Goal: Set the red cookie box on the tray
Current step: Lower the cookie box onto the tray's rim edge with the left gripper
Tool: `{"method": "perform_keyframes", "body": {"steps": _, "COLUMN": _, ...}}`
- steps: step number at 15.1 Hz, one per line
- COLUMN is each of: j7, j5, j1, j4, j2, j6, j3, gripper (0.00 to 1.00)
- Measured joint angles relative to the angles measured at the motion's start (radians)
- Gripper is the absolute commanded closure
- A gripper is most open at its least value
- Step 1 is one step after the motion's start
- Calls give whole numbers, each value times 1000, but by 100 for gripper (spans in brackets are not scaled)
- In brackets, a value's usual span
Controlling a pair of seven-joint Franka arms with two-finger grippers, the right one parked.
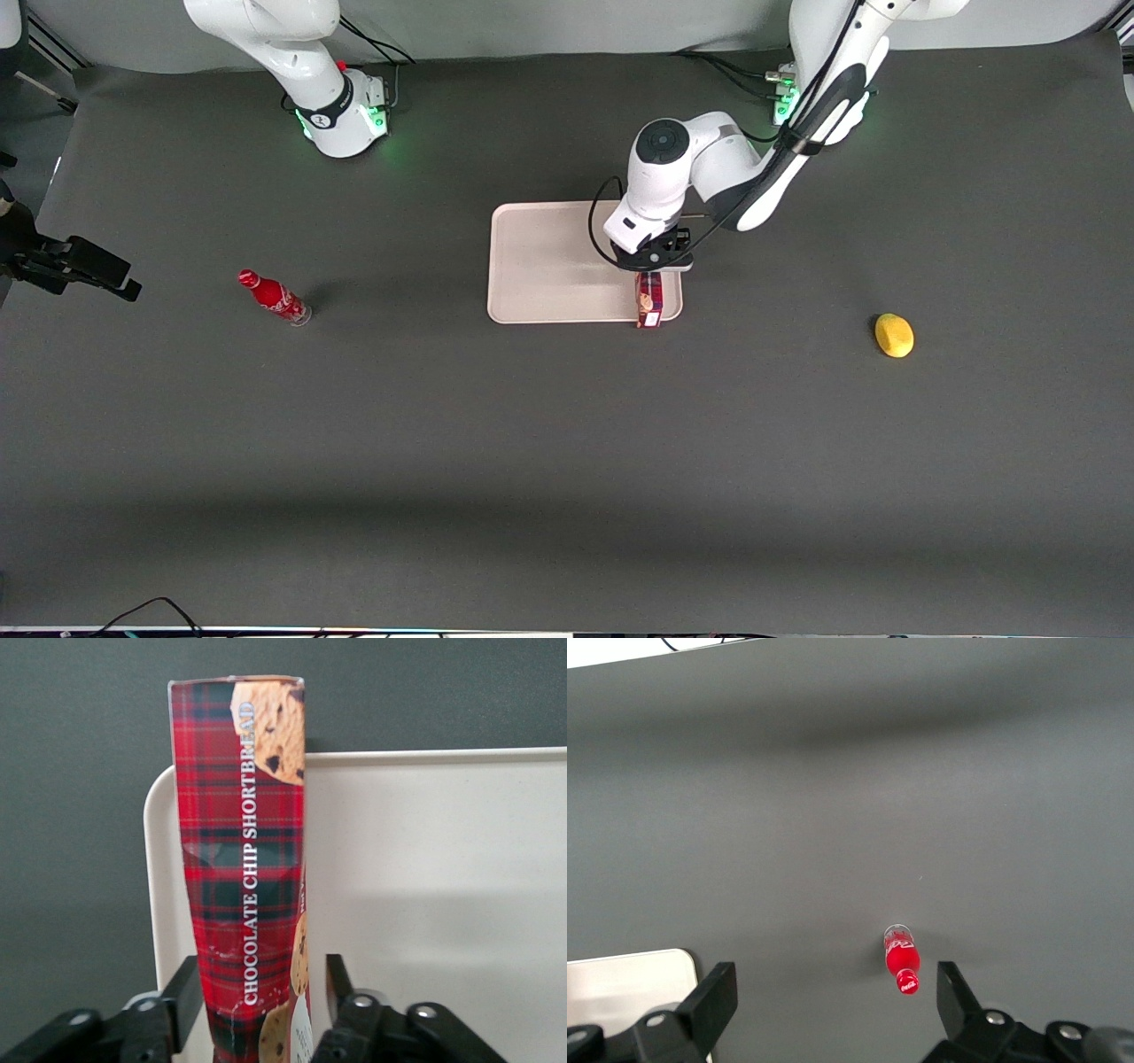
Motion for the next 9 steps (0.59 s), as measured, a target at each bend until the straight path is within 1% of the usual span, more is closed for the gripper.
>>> {"method": "perform_keyframes", "body": {"steps": 6, "j7": 0, "j5": 4, "j1": 2, "j4": 4, "j2": -1, "j6": -4, "j3": 2, "gripper": 0}}
{"method": "perform_keyframes", "body": {"steps": 8, "j7": 4, "j5": 10, "j1": 6, "j4": 22, "j2": -19, "j6": -37, "j3": 5, "gripper": 0}}
{"method": "perform_keyframes", "body": {"steps": 9, "j7": 12, "j5": 10, "j1": 10, "j4": 42, "j2": -40, "j6": -80, "j3": 6, "gripper": 0}}
